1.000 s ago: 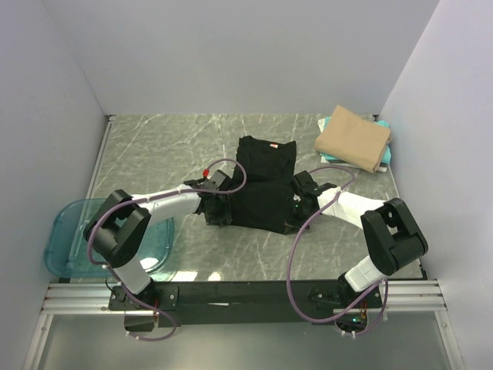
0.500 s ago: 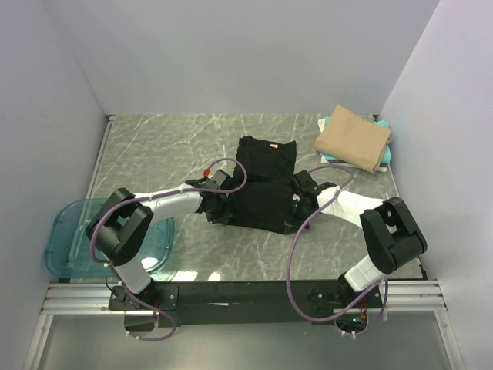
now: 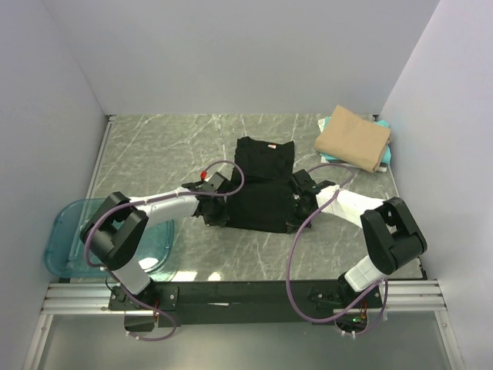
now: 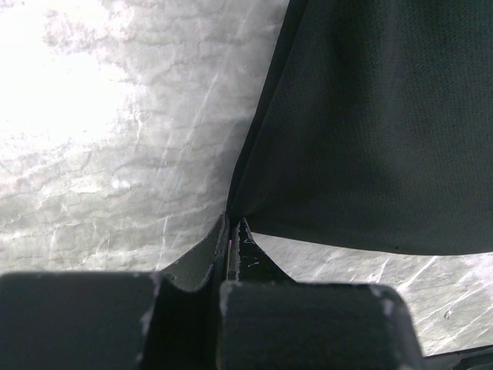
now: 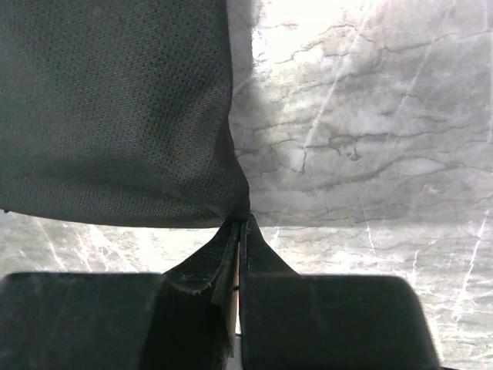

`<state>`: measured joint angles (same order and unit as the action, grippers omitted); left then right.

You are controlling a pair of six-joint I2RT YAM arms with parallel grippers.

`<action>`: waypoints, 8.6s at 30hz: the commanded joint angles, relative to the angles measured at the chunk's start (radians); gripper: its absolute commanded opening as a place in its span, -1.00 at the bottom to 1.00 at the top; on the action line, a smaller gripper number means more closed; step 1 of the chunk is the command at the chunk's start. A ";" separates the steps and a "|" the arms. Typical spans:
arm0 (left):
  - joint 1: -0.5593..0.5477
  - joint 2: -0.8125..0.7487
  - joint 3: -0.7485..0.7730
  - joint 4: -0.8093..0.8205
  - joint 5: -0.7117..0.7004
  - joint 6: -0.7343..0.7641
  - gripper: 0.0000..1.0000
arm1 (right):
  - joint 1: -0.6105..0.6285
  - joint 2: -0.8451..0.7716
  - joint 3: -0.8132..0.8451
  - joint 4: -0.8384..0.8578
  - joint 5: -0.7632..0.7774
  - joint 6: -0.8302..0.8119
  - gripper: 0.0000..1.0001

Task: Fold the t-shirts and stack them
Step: Fold the tshirt, then neatly place the folded tshirt to the corner

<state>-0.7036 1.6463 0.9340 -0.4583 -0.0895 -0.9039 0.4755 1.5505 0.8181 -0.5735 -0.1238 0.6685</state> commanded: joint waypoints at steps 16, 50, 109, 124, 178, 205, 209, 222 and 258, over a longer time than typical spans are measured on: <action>-0.065 -0.253 -0.076 -0.111 -0.007 -0.053 -0.99 | 0.035 -0.182 0.012 -0.172 0.067 0.016 -1.00; -0.287 -0.560 0.052 -0.337 -0.084 -0.327 -0.99 | 0.135 -0.504 0.257 -0.465 0.276 0.146 -1.00; 0.335 0.133 0.324 -0.043 0.228 0.132 -0.99 | -0.150 0.505 1.009 -0.362 0.233 -0.208 -1.00; 0.343 0.090 0.351 -0.068 0.195 0.157 0.57 | -0.153 0.436 1.038 -0.289 0.067 -0.253 0.71; 0.288 0.337 0.328 0.148 0.386 0.122 -0.73 | -0.382 0.255 0.392 0.161 -0.545 -0.394 0.60; 0.289 0.349 0.241 0.247 0.425 0.137 -0.99 | -0.302 0.525 0.475 0.192 -0.603 -0.451 0.49; 0.288 0.349 0.239 0.251 0.430 0.137 -0.99 | -0.285 0.531 0.477 0.210 -0.582 -0.431 0.32; 0.289 0.294 0.270 0.221 0.422 0.135 -0.04 | -0.244 0.488 0.628 0.143 -0.406 -0.437 -1.00; 0.328 0.080 0.129 0.205 0.378 0.131 0.57 | -0.373 0.620 1.515 -0.312 0.538 -0.586 -1.00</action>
<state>-0.3782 1.7893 1.0691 -0.2909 0.3054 -0.7750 0.1211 2.1960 2.2612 -0.9070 0.3496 0.0872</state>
